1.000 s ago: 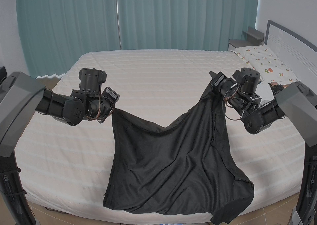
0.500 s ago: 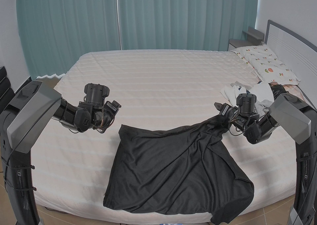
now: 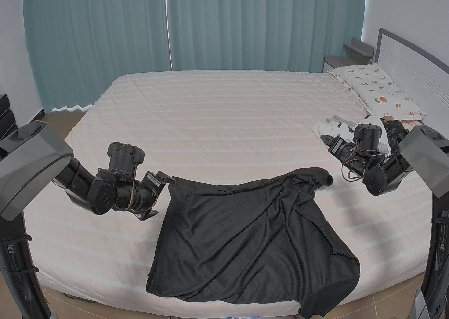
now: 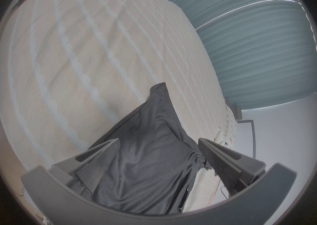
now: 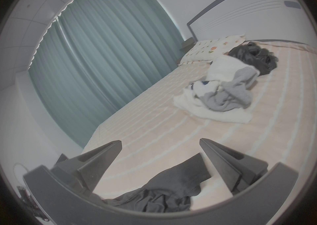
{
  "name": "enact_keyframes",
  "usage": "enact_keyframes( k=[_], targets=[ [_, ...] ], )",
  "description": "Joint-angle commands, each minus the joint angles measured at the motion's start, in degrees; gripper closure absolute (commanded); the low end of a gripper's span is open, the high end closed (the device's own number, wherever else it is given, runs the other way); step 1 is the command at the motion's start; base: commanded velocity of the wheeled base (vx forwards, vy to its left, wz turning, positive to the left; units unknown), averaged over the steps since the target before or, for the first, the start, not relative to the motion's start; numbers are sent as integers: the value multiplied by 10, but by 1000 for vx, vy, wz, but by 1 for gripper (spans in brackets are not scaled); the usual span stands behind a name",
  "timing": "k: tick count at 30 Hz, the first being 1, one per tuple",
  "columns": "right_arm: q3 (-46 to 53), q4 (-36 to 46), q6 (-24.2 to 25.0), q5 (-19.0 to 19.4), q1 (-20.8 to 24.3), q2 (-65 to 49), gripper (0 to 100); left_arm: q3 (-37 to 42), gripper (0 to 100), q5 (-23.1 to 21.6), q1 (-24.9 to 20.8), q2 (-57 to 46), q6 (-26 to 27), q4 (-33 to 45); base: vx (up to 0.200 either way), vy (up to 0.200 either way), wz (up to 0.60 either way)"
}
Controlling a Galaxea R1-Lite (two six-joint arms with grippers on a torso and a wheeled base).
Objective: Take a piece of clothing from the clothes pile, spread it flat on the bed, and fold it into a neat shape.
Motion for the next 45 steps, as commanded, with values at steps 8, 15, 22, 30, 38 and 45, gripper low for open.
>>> enact_keyframes(
  k=[8, 15, 22, 30, 38, 45],
  targets=[
    [252, -1, -58, 4, 24, -103, 0, 97, 0, -11, 2, -41, 0, -73, 0, 0, 0],
    [349, -42, -62, 0, 57, -101, 0, 140, 0, -11, 6, -52, 44, -69, 0, 0, 0],
    [368, -50, -65, 1, 57, -85, 0, 204, 0, -8, 1, -69, 109, -63, 0, 0, 0],
    [361, -50, -65, 1, 59, -72, 0, 308, 0, 2, -5, -71, 200, -54, 0, 0, 0],
    [365, -54, -64, 2, 61, -57, 0, 313, 0, 64, -75, -57, 193, -53, 0, 0, 0],
    [382, -115, -63, 4, 60, -55, 0, 299, 0, 73, -113, -27, 194, -50, 0, 0, 0]
  ],
)
